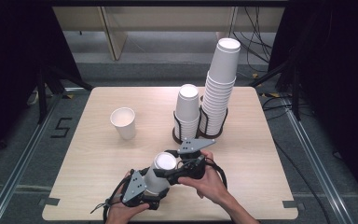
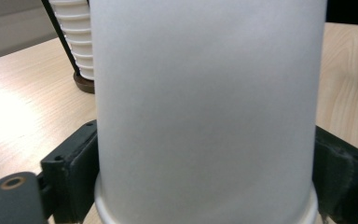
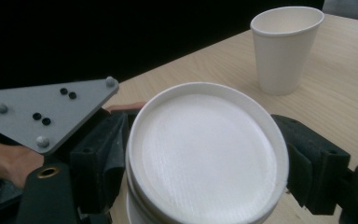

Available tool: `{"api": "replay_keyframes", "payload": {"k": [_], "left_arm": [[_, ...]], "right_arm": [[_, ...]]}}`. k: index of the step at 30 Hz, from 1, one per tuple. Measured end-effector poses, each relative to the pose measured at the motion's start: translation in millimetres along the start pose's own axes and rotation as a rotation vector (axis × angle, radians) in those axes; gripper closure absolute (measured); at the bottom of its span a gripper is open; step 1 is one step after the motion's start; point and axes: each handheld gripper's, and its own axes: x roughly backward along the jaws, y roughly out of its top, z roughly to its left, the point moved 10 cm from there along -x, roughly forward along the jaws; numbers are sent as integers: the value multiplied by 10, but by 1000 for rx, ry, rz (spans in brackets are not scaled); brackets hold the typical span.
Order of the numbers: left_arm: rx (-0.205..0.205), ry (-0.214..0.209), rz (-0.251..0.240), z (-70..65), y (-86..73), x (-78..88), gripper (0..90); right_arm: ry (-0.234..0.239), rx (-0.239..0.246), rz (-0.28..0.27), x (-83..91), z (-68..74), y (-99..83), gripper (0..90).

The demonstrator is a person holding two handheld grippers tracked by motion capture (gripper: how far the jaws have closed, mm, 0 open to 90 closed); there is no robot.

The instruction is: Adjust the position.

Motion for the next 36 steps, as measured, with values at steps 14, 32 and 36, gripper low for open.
{"api": "replay_keyframes", "payload": {"k": [14,32,36], "left_arm": [[19,11,-121,24,139,61,33],[-3,19,-124,68,177,102,125],[-35,19,-87,76,150,115,144]], "right_arm": [[40,-114,-92,98,-28,115,262],[70,-206,-116,125,-126,87,250],[79,-163,-77,134,-111,66,232]]}}
